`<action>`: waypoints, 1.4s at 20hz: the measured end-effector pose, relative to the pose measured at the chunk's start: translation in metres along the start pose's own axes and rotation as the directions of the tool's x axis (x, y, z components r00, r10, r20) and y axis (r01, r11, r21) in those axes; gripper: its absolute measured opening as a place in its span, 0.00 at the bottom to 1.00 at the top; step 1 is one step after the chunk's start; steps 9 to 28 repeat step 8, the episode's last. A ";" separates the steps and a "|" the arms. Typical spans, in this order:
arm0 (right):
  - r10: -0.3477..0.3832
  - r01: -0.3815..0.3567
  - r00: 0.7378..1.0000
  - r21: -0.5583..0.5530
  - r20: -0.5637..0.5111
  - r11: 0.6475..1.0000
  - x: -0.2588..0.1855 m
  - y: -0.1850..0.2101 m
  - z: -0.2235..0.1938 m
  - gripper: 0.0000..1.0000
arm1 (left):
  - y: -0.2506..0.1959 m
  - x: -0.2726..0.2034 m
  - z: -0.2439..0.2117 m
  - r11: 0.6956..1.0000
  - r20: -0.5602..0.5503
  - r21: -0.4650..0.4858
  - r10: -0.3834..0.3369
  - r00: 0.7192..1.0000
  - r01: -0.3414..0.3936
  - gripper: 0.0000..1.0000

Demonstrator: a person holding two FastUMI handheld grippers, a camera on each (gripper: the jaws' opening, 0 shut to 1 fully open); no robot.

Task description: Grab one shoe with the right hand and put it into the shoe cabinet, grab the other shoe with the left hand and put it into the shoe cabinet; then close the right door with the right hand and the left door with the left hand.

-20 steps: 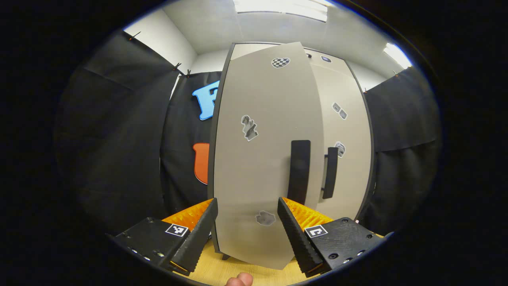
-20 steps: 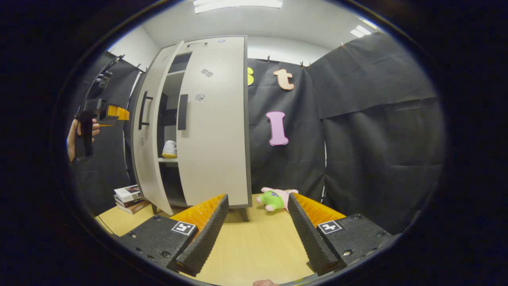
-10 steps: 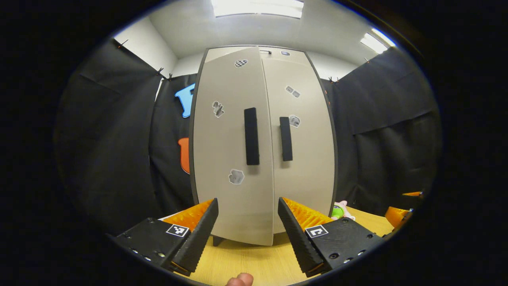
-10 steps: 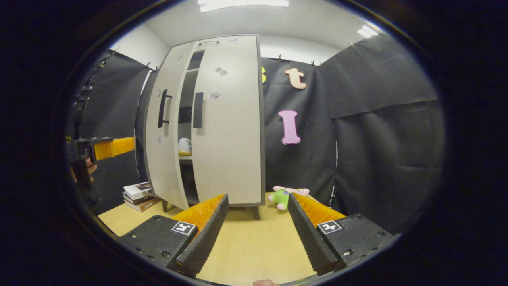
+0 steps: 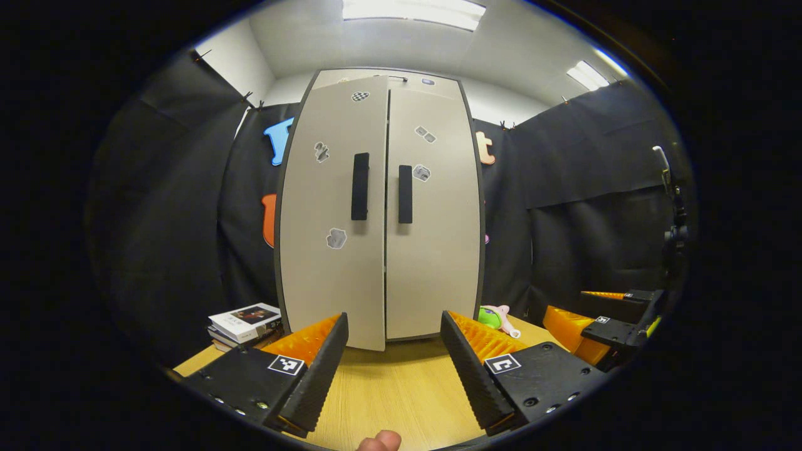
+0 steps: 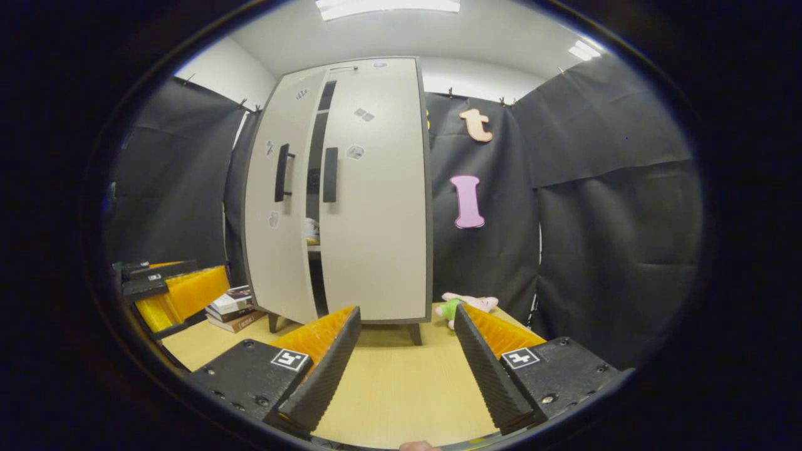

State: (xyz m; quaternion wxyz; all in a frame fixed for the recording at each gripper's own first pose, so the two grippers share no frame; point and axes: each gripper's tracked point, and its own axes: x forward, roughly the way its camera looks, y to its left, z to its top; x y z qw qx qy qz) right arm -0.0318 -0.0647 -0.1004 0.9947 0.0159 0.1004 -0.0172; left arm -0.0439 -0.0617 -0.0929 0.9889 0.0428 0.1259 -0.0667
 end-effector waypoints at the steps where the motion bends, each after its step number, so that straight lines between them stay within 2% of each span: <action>1: 0.003 -0.003 1.000 0.000 -0.004 1.000 0.000 0.002 -0.001 0.97 | 0.002 -0.002 -0.003 1.000 -0.009 -0.006 0.001 1.000 -0.001 0.89; 3: 0.008 -0.008 1.000 0.000 -0.004 1.000 -0.002 0.005 -0.002 0.97 | 0.010 -0.006 -0.008 1.000 -0.016 -0.015 0.022 1.000 -0.022 0.89; 4: 0.010 -0.010 1.000 0.000 -0.004 1.000 -0.003 0.006 -0.002 0.93 | 0.013 -0.007 -0.009 0.999 -0.018 -0.021 0.033 0.999 -0.034 0.89; 7: 0.019 -0.019 1.000 0.001 -0.007 1.000 -0.004 0.011 -0.003 0.93 | 0.024 -0.009 -0.011 0.997 -0.017 -0.001 0.071 0.997 -0.071 0.89; 8: 0.021 -0.021 1.000 -0.001 -0.005 1.000 -0.004 0.012 -0.002 0.97 | 0.025 -0.009 -0.010 0.997 -0.013 -0.001 0.076 0.997 -0.076 0.89; 28: 0.021 -0.021 1.000 -0.001 -0.005 1.000 -0.004 0.012 -0.002 0.97 | 0.025 -0.009 -0.010 0.997 -0.013 -0.001 0.076 0.997 -0.076 0.89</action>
